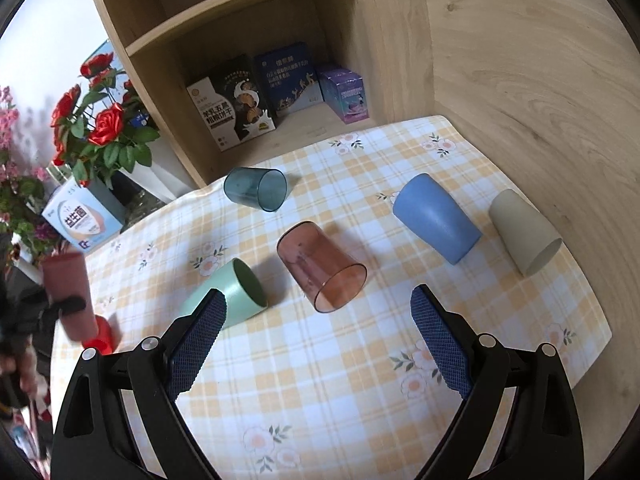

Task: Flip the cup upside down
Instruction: 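Lift the pink cup with the left gripper and release it near the right gripper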

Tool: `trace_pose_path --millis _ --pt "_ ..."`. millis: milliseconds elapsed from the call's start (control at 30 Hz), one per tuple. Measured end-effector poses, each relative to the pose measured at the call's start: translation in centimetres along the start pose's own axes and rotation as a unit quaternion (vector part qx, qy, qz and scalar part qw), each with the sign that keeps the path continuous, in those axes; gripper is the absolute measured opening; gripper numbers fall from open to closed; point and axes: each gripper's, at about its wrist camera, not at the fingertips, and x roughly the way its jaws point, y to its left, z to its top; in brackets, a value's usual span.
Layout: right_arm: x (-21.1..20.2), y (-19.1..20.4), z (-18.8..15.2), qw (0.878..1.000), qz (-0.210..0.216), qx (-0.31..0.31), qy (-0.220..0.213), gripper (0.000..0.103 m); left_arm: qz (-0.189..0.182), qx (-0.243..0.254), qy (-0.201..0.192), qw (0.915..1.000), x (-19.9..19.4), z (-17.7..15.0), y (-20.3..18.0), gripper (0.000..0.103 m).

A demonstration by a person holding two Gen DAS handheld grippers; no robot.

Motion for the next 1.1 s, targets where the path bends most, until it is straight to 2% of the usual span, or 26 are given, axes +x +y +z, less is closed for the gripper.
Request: trace_pose_path --millis 67,167,267,400,567,733,1000,1100 --pt "-0.4 -0.4 -0.5 1.0 0.002 0.003 0.0 0.091 -0.019 0.008 0.005 0.9998 -0.3 -1.7 -2.8 0.064" --pt "-0.6 -1.2 -1.2 1.0 0.003 0.007 0.004 0.091 -0.056 -0.009 0.017 0.9983 0.6 -4.3 -6.4 0.064" --pt "-0.8 -1.8 -1.7 1.0 0.001 0.005 0.009 0.09 -0.088 -0.046 0.035 0.9945 2.9 -6.6 -8.9 0.064" --pt "-1.4 -2.4 -1.8 1.0 0.002 0.003 0.007 0.09 -0.117 -0.114 0.064 0.9845 6.8 -8.7 -10.1 0.064" --pt "-1.7 -2.6 -1.9 1.0 0.004 0.001 0.004 0.09 -0.122 -0.164 0.088 0.9749 10.8 -9.4 -10.4 0.064" --pt "-1.2 -2.9 -2.4 1.0 0.002 0.001 0.013 0.09 -0.113 -0.203 0.091 0.9683 12.2 -9.5 -9.8 0.064" --pt "-0.4 -3.3 -3.0 1.0 -0.003 0.006 0.022 0.091 -0.078 -0.178 0.077 0.9778 12.6 -9.0 -10.2 0.064" --pt "-0.2 -3.2 -3.1 1.0 -0.006 0.004 0.024 0.091 -0.076 -0.179 0.077 0.9779 12.9 -8.9 -10.2 0.064"
